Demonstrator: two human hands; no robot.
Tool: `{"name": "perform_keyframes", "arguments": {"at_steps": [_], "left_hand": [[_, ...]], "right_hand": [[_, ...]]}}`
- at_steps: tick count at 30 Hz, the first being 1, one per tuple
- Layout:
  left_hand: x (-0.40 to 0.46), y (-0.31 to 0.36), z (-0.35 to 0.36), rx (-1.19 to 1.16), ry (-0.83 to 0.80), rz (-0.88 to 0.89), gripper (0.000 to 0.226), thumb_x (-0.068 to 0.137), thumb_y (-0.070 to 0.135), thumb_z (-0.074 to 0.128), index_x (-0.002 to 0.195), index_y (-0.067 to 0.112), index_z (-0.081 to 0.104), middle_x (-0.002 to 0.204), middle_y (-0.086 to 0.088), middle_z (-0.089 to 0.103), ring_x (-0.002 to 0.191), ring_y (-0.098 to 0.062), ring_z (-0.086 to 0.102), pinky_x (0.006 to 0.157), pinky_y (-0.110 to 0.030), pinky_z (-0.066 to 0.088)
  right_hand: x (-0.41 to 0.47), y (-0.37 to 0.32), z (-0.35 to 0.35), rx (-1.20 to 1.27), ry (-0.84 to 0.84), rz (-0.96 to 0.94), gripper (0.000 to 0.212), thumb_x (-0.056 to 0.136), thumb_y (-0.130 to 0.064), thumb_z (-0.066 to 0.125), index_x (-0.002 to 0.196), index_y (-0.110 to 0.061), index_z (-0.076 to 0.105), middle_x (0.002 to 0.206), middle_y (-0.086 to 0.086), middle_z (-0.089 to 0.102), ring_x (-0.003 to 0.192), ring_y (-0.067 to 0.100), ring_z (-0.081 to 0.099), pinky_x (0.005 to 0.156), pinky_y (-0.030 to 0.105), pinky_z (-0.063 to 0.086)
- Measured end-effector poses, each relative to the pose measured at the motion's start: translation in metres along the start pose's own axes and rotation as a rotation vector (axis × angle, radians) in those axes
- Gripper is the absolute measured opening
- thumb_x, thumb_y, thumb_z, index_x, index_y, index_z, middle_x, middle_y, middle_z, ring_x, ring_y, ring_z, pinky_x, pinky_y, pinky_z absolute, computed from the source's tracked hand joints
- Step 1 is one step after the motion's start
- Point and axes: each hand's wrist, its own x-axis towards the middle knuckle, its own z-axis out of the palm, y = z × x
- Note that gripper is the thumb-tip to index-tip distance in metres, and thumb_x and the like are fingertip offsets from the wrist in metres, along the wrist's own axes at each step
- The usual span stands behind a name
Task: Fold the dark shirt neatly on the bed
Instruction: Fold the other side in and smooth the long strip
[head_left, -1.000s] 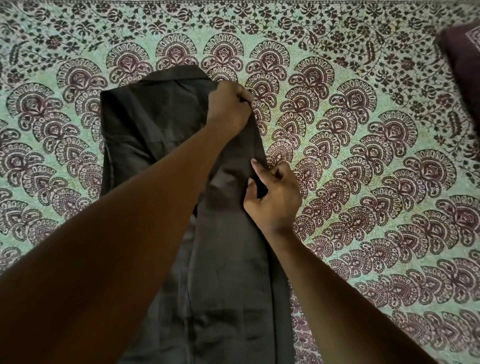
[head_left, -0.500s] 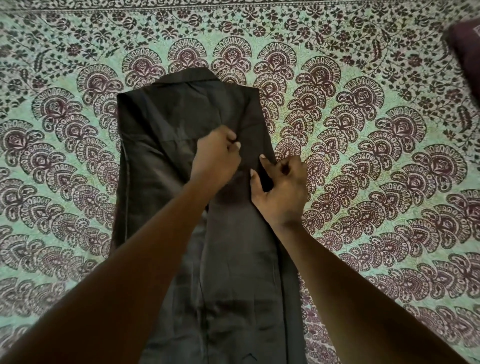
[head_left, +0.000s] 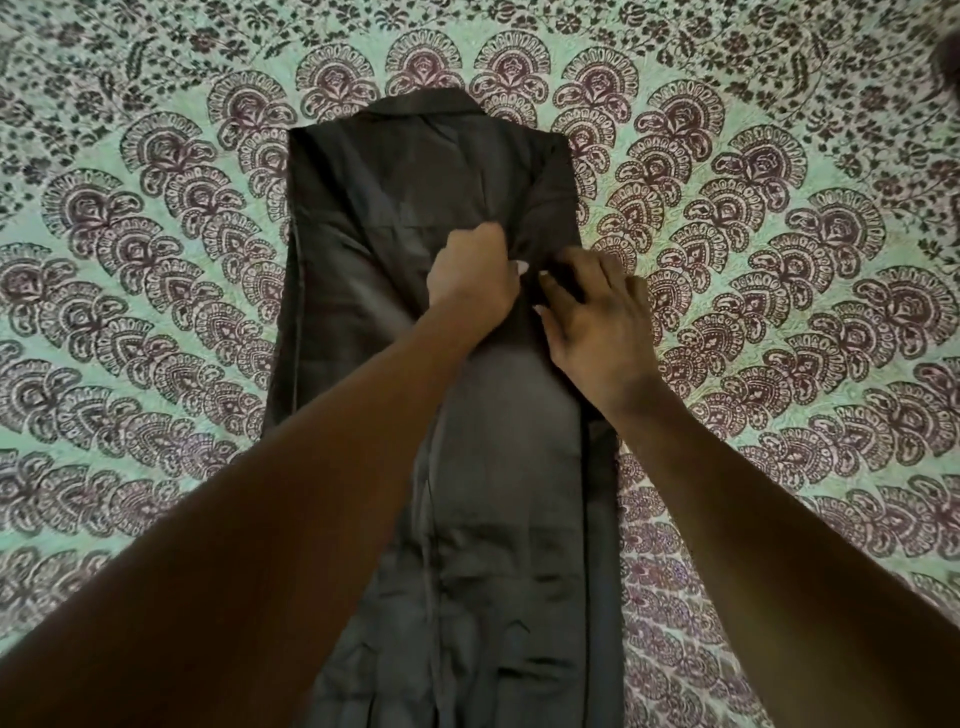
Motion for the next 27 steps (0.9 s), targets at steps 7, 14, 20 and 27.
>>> {"name": "perform_keyframes", "arguments": {"at_steps": [7, 14, 20, 27], "left_hand": [[0.001, -0.011, -0.024, -0.101, -0.222, -0.050, 0.042, 0.082, 0.033, 0.086, 0.110, 0.014, 0.063, 0.119, -0.013, 0.064, 0.111, -0.029, 0.063, 0.087, -0.028, 0.047], [-0.022, -0.020, -0.019, -0.126, -0.198, -0.071, 0.063, 0.068, 0.026, 0.098, 0.116, 0.012, 0.060, 0.130, -0.016, 0.060, 0.118, -0.032, 0.062, 0.105, -0.041, 0.052], [-0.033, -0.026, -0.007, -0.125, -0.124, -0.042, 0.057, 0.070, 0.032, 0.096, 0.109, 0.015, 0.059, 0.114, -0.007, 0.059, 0.113, -0.028, 0.058, 0.095, -0.038, 0.051], [-0.046, -0.027, -0.016, 0.178, -0.220, 0.023, 0.052, 0.093, 0.048, 0.070, 0.132, 0.018, 0.053, 0.135, -0.014, 0.057, 0.123, -0.037, 0.059, 0.105, -0.052, 0.050]], "right_hand": [[-0.035, -0.010, -0.017, 0.124, -0.103, 0.142, 0.038, 0.100, -0.039, 0.051, 0.118, -0.017, 0.076, 0.133, 0.006, 0.065, 0.124, 0.032, 0.059, 0.094, 0.050, 0.046], [-0.083, -0.050, -0.048, 0.448, -0.173, 0.598, 0.056, 0.090, -0.044, 0.076, 0.132, -0.010, 0.063, 0.107, 0.017, 0.067, 0.100, 0.038, 0.065, 0.084, 0.044, 0.055], [-0.125, -0.065, -0.056, 0.605, -0.202, 0.812, 0.060, 0.085, -0.023, 0.085, 0.135, -0.017, 0.052, 0.083, 0.005, 0.071, 0.088, 0.035, 0.071, 0.077, 0.045, 0.057], [-0.153, -0.071, -0.071, 0.643, -0.185, 0.895, 0.066, 0.082, -0.029, 0.088, 0.137, -0.020, 0.053, 0.061, -0.011, 0.058, 0.068, 0.018, 0.066, 0.071, 0.032, 0.050]]}}
